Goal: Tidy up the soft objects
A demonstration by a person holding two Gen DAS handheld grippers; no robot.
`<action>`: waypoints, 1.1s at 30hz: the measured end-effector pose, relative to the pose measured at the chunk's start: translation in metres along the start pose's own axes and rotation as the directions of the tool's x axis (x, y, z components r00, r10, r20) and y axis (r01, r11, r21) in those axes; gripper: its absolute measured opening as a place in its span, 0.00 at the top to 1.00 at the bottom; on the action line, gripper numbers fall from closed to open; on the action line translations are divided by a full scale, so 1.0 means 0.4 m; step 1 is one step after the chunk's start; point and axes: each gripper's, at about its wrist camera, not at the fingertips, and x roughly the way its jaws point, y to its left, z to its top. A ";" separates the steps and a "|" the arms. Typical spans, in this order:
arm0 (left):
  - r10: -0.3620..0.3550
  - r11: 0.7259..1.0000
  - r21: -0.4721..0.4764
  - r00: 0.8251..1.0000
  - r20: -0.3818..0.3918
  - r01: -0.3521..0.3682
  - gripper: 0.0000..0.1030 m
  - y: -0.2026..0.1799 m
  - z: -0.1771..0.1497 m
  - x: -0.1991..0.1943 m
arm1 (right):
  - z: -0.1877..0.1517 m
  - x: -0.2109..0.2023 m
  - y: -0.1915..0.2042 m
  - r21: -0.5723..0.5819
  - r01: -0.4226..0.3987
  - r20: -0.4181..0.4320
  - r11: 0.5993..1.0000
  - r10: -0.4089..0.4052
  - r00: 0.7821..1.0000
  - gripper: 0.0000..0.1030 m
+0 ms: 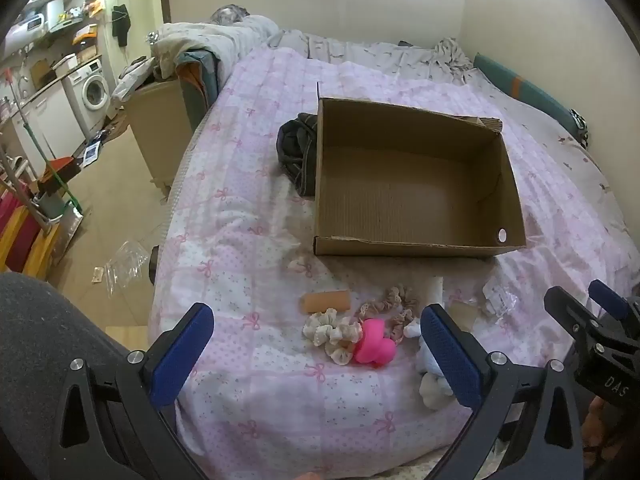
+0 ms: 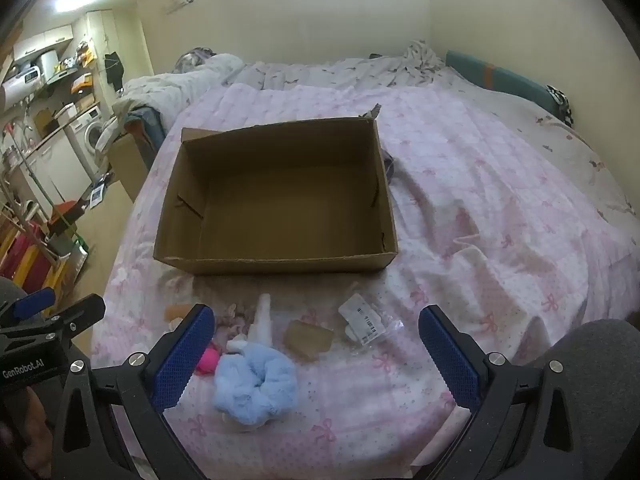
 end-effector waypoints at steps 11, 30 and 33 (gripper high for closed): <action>0.008 1.000 -0.003 1.000 -0.004 -0.008 0.00 -0.002 0.003 0.003 | 0.000 0.002 0.003 0.001 0.002 -0.013 1.000 -0.002 1.000 0.00; 0.002 1.000 -0.005 1.000 -0.006 -0.003 0.00 0.006 -0.001 0.009 | 0.000 -0.002 -0.001 0.003 -0.002 -0.013 1.000 0.002 1.000 0.00; 0.001 1.000 -0.006 1.000 -0.007 -0.001 0.00 0.007 -0.001 0.009 | 0.001 -0.002 -0.001 0.004 -0.002 -0.013 1.000 0.002 1.000 0.00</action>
